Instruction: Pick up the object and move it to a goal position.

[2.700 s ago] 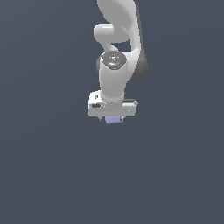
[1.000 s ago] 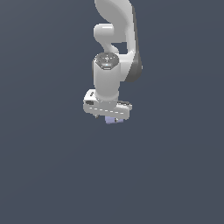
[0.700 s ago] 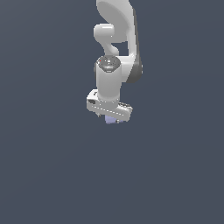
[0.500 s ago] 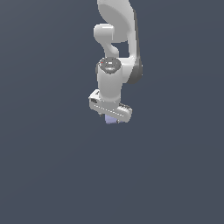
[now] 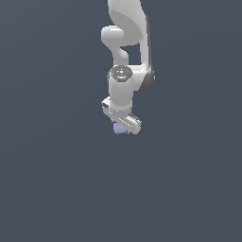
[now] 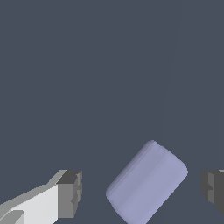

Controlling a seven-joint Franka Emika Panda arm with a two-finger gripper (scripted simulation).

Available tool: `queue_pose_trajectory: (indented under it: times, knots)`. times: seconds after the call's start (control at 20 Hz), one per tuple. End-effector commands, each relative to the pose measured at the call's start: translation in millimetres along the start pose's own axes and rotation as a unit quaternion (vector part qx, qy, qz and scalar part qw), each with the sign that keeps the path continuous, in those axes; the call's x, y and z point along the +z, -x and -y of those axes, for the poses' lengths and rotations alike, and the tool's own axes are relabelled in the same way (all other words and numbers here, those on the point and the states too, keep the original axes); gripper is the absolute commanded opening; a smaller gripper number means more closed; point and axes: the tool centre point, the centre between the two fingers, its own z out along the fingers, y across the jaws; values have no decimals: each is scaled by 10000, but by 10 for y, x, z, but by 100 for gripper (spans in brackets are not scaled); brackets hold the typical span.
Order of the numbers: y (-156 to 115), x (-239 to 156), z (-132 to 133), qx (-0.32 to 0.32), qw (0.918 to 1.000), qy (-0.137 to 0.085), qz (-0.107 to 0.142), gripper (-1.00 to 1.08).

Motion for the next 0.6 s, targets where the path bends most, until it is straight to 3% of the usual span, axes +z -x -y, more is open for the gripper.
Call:
queue_pose_trajectory:
  times: [0.0, 0.3, 0.55]
  knots:
    - [63, 56, -22, 353, 9994, -10, 9, 100]
    - [210, 184, -83, 1180, 9930, -25, 29, 100]
    - [330, 284, -144, 1869, 9824, -30, 39, 100]
